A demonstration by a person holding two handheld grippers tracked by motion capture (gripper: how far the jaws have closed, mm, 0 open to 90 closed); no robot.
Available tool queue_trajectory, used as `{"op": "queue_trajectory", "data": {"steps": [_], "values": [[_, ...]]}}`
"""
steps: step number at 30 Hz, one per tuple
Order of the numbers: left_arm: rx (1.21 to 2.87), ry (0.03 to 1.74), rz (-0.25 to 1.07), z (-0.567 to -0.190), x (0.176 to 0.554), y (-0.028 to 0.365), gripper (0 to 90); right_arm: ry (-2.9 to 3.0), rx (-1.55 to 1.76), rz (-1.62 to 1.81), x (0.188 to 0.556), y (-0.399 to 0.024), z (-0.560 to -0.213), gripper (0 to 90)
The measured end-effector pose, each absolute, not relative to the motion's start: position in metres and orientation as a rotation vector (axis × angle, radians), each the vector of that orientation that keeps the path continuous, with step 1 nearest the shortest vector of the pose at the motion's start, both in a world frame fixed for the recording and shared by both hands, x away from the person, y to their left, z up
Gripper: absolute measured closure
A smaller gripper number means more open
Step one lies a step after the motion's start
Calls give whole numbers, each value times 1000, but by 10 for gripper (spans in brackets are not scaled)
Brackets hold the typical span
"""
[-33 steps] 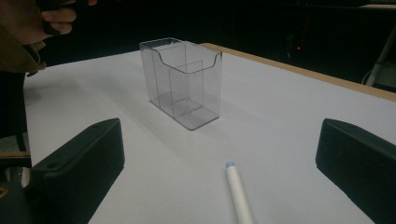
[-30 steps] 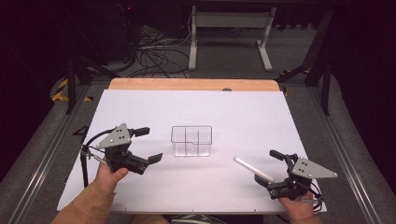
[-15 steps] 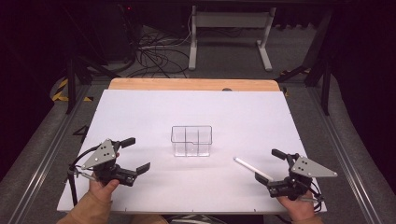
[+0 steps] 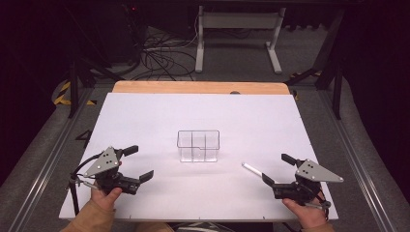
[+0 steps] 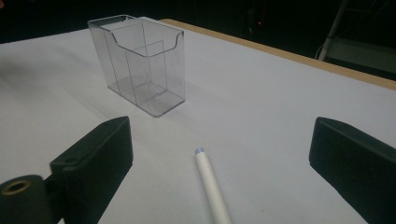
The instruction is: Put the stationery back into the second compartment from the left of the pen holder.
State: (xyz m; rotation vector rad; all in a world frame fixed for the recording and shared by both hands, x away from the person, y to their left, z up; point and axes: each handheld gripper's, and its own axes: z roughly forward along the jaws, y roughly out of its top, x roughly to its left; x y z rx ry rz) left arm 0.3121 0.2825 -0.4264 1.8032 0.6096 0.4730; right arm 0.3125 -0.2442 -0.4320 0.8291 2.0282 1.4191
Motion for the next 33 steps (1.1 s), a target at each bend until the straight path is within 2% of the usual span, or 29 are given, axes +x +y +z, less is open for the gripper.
{"op": "queue_trajectory", "data": {"steps": [15, 23, 33], "values": [[1814, 601, 495, -427, 313, 282, 34, 2085, 833, 1383, 332, -235, -409, 86], [1814, 599, 493, -427, 314, 282, 35, 2129, 828, 1348, 343, -225, -408, 86], [1821, 597, 499, -427, 314, 281, 35, 2179, 792, 1316, 354, -220, -399, 122]]}}
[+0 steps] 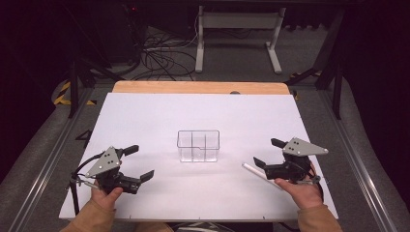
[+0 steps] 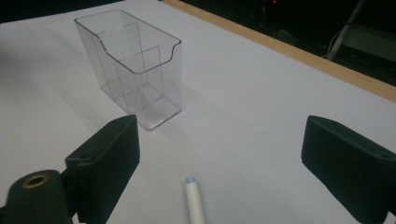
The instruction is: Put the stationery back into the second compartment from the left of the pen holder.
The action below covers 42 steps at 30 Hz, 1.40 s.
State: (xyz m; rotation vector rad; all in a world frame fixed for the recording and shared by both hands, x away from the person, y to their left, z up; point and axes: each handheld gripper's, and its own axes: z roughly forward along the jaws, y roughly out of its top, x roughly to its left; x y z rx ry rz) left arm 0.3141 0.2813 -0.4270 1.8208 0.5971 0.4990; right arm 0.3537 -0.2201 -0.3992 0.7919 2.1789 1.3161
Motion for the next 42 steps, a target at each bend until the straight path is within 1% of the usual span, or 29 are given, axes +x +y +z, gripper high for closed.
{"op": "queue_trajectory", "data": {"steps": [9, 10, 11, 14, 18, 22, 27, 31, 42], "values": [[1825, 597, 508, -427, 314, 281, 35, 2257, 791, 1272, 355, -223, -396, 179], [1824, 598, 509, -427, 314, 281, 35, 2268, 792, 1263, 355, -223, -396, 190], [1824, 598, 508, -427, 314, 281, 35, 2290, 793, 1253, 356, -223, -396, 224], [1826, 603, 501, -427, 314, 281, 35, 2335, 805, 1218, 359, -222, -395, 247], [1825, 602, 507, -428, 314, 281, 35, 2370, 802, 1085, 363, -215, -396, 269], [1822, 607, 507, -428, 313, 282, 35, 2443, 775, 937, 368, -205, -398, 347], [1821, 613, 510, -428, 312, 283, 35, 2493, 782, 833, 371, -197, -399, 381], [1822, 616, 517, -428, 311, 284, 35, 2530, 786, 793, 375, -192, -400, 396], [1819, 635, 527, -429, 306, 289, 35, 2647, 808, 653, 385, -184, -410, 402]]}}
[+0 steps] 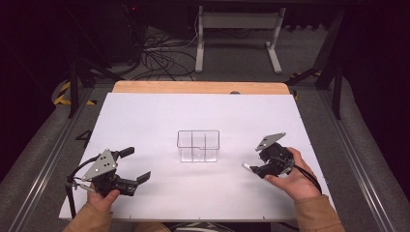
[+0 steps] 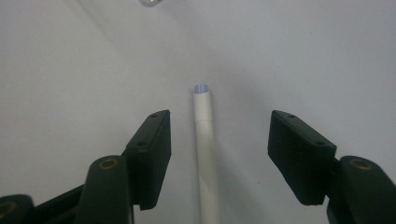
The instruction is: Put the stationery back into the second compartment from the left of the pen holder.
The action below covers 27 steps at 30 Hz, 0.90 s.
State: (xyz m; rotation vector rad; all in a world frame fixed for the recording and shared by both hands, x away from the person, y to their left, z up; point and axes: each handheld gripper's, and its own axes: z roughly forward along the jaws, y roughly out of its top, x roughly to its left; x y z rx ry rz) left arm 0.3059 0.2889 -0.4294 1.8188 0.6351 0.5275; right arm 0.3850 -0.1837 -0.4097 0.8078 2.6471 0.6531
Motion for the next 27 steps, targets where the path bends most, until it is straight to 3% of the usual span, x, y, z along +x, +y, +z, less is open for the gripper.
{"op": "queue_trajectory", "data": {"steps": [19, 27], "values": [[1820, 641, 534, -430, 306, 289, 40, 2754, 820, 490, 393, -182, -428, 468], [1819, 645, 530, -430, 307, 289, 46, 2782, 795, 447, 393, -181, -431, 574]]}}
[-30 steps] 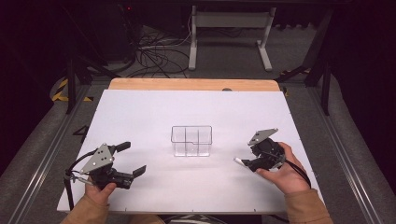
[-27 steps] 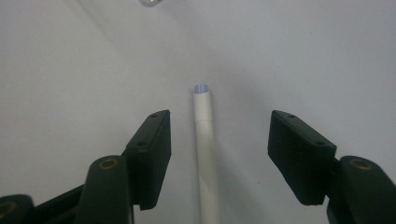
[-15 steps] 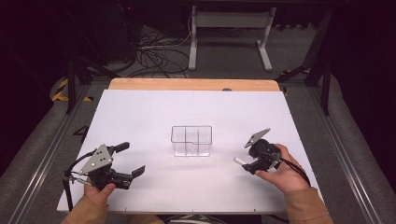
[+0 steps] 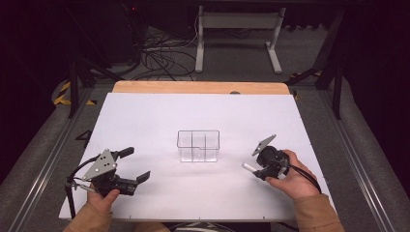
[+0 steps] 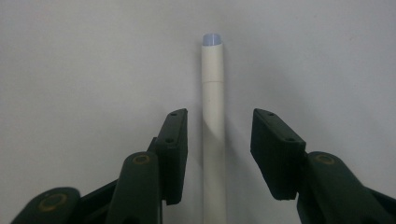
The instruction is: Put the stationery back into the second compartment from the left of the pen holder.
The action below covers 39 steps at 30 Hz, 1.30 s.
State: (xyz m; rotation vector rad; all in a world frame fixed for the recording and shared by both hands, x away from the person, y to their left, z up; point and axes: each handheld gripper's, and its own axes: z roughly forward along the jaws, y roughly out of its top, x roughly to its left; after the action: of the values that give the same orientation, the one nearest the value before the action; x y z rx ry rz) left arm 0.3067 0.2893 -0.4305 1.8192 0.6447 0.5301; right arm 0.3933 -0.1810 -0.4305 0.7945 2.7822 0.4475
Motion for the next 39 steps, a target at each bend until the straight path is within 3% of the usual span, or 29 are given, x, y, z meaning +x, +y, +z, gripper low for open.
{"op": "queue_trajectory", "data": {"steps": [5, 20, 39], "values": [[1824, 647, 524, -431, 307, 289, 48, 2788, 769, 416, 395, -179, -434, 597], [1825, 640, 521, -431, 307, 289, 52, 2806, 738, 365, 395, -177, -441, 777], [1822, 650, 507, -431, 306, 287, 53, 2789, 716, 372, 391, -174, -439, 789]]}}
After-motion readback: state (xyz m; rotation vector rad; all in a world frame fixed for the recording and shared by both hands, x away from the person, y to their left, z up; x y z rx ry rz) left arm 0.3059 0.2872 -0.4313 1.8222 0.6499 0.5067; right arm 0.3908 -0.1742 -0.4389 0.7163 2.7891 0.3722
